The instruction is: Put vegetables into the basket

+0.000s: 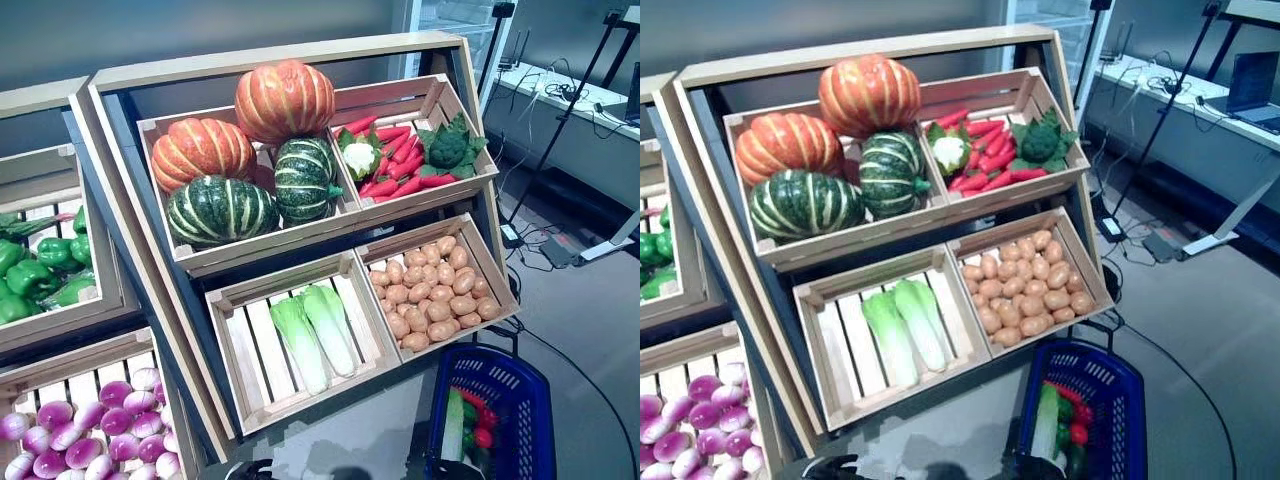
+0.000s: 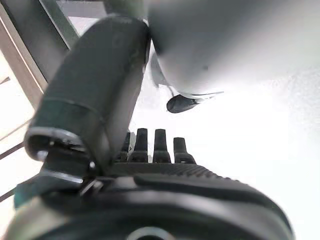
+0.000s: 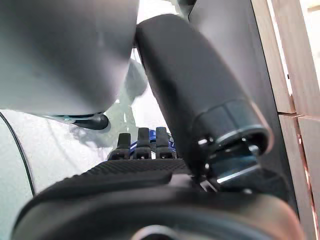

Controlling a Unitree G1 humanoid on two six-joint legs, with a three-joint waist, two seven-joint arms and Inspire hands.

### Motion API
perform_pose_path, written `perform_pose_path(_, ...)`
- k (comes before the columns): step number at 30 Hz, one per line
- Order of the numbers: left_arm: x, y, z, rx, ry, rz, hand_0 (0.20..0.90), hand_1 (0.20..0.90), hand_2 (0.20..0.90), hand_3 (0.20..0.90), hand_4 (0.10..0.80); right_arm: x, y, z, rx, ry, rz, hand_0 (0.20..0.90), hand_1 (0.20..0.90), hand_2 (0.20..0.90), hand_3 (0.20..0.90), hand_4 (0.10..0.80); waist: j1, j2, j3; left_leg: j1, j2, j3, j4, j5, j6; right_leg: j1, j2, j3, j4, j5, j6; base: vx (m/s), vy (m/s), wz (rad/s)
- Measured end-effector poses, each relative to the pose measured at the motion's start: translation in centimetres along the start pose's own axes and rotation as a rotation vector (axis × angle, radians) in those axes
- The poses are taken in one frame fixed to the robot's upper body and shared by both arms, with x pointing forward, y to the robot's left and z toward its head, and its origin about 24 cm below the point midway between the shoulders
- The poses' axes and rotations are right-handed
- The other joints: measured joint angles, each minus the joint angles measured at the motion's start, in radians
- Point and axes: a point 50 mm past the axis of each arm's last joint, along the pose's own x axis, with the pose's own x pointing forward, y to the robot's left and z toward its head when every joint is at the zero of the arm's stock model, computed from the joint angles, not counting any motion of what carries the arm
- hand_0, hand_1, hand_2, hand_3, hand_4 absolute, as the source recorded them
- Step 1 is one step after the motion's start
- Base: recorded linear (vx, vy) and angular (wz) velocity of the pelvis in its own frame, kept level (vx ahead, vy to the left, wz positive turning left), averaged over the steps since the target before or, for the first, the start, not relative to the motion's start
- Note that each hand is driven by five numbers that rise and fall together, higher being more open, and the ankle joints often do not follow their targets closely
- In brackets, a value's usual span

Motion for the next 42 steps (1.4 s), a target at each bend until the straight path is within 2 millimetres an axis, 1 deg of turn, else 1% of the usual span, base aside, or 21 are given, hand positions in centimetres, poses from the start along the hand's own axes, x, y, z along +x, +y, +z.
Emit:
perform_pose_path(10,0.0,0.0,0.1,0.002,-0.004,-0.011,0.900,0.900,0.900,0.900,0.800,0.0,0.0,0.1,0.000,-0.009,0.007,0.900,0.900,0.900,0.900,0.800,0.000,0.000,0.006,0.000,0.000,0.000,0.000,0.000,0.000,0.000,0.000,0.000,0.000,0.000,0.000,0.000,0.000,0.00)
perform_pose_path(15,0.0,-0.1,0.2,0.006,-0.007,-0.044,0.900,0.900,0.900,0.900,0.800,0.0,0.0,0.1,0.000,-0.009,0.008,0.900,0.900,0.900,0.900,0.800,-0.002,0.000,0.006,0.000,0.001,0.001,0.000,0.000,0.000,0.000,0.000,0.001,0.000,0.000,0.000,0.000,0.000,0.00)
perform_pose_path(19,-0.1,-0.6,0.7,0.015,-0.009,-0.183,0.900,0.900,0.900,0.900,0.800,0.0,0.0,0.2,0.000,-0.011,0.008,0.900,0.900,0.900,0.900,0.800,-0.002,0.000,0.006,0.000,0.001,0.001,-0.005,0.000,0.000,-0.001,0.000,0.002,0.000,0.000,0.000,-0.008,-0.001,0.00)
perform_pose_path(21,-0.2,-1.2,1.4,0.038,-0.030,-0.289,0.900,0.900,0.900,0.900,0.800,0.0,-0.1,0.2,-0.001,-0.014,0.008,0.900,0.900,0.900,0.900,0.800,-0.006,0.004,0.007,0.000,0.001,0.003,-0.003,0.000,0.000,-0.003,0.000,0.004,0.000,0.000,0.000,-0.039,-0.002,-0.03)
perform_pose_path(22,-0.3,-1.5,1.7,0.042,-0.039,-0.313,0.900,0.900,0.900,0.900,0.800,0.0,-0.1,0.3,-0.002,-0.016,0.007,0.900,0.900,0.900,0.900,0.800,-0.004,0.005,0.009,-0.001,0.001,0.004,-0.003,0.000,0.000,-0.005,0.000,0.005,0.001,0.000,0.000,-0.044,-0.013,-0.05)
perform_pose_path(25,-0.7,-2.4,3.9,0.089,-0.124,-0.409,0.900,0.900,0.900,0.900,0.800,-0.1,-0.3,0.7,-0.011,-0.034,0.006,0.900,0.900,0.900,0.900,0.800,-0.005,0.016,0.016,-0.003,0.002,0.008,0.000,0.001,-0.001,-0.010,0.000,0.006,0.001,0.002,-0.001,-0.054,-0.017,-0.04)
perform_pose_path(27,-1.3,-2.9,6.1,0.170,-0.226,-0.446,0.900,0.900,0.900,0.900,0.800,-0.1,-0.5,1.2,-0.019,-0.054,0.008,0.900,0.900,0.900,0.900,0.800,-0.004,0.026,0.024,-0.006,0.003,0.008,0.000,0.002,-0.001,-0.013,0.001,0.006,0.001,0.004,-0.001,-0.063,-0.029,-0.01)
perform_pose_path(30,-3.2,-2.7,10.4,0.308,-0.418,-0.440,0.900,0.900,0.900,0.900,0.800,-0.2,-0.3,1.7,-0.017,-0.072,0.015,0.900,0.900,0.900,0.900,0.800,-0.003,0.034,0.027,-0.012,0.007,0.006,0.000,0.003,-0.004,-0.016,0.006,0.006,0.001,0.006,-0.004,-0.062,-0.032,0.01)
perform_pose_path(33,-6.2,-1.0,15.1,0.436,-0.619,-0.376,0.900,0.900,0.900,0.900,0.800,-0.2,-0.4,1.7,-0.027,-0.074,0.017,0.900,0.900,0.900,0.900,0.800,0.000,0.037,0.029,-0.025,0.012,0.001,0.001,0.006,-0.008,-0.024,0.012,0.001,-0.002,0.010,-0.007,-0.028,-0.025,0.03)
perform_pose_path(34,-6.7,-0.5,15.8,0.467,-0.648,-0.351,0.900,0.900,0.900,0.900,0.800,-0.2,-0.4,1.7,-0.028,-0.072,0.015,0.900,0.900,0.900,0.900,0.800,0.002,0.038,0.029,-0.025,0.012,0.000,0.001,0.006,-0.008,-0.023,0.013,0.000,-0.003,0.010,-0.007,-0.011,-0.023,0.05)
perform_pose_path(36,-8.2,0.9,18.2,0.597,-0.728,-0.246,0.900,0.900,0.900,0.900,0.800,-0.3,-0.8,1.5,-0.031,-0.067,0.006,0.900,0.900,0.900,0.900,0.800,0.005,0.044,0.032,-0.028,0.011,-0.005,0.001,0.007,-0.009,-0.019,0.013,-0.011,-0.012,0.012,-0.007,-0.003,-0.026,0.07)
perform_pose_path(38,-10.0,2.9,19.8,0.749,-0.779,-0.121,0.900,0.900,0.900,0.900,0.800,-0.3,-1.1,1.3,-0.033,-0.061,-0.001,0.900,0.900,0.900,0.900,0.800,0.002,0.048,0.035,-0.033,0.012,-0.026,0.001,0.009,-0.013,-0.015,0.016,-0.022,-0.019,0.015,-0.008,-0.004,-0.028,0.12)
perform_pose_path(40,-11.1,4.5,20.6,0.768,-0.809,-0.046,0.900,0.900,0.900,0.900,0.800,-0.5,-1.6,0.9,-0.036,-0.051,-0.013,0.900,0.900,0.900,0.900,0.800,0.010,0.051,0.037,-0.035,0.012,-0.028,0.001,0.010,-0.013,-0.015,0.017,-0.023,-0.020,0.015,-0.008,-0.007,-0.016,0.07)
perform_pose_path(42,-11.8,5.9,21.1,0.843,-0.820,0.050,0.900,0.900,0.900,0.900,0.800,-0.6,-2.0,0.6,-0.040,-0.045,-0.019,0.900,0.900,0.900,0.900,0.800,0.015,0.052,0.038,-0.038,0.012,-0.033,0.001,0.010,-0.014,-0.014,0.019,-0.023,-0.024,0.016,-0.009,-0.009,-0.011,0.06)
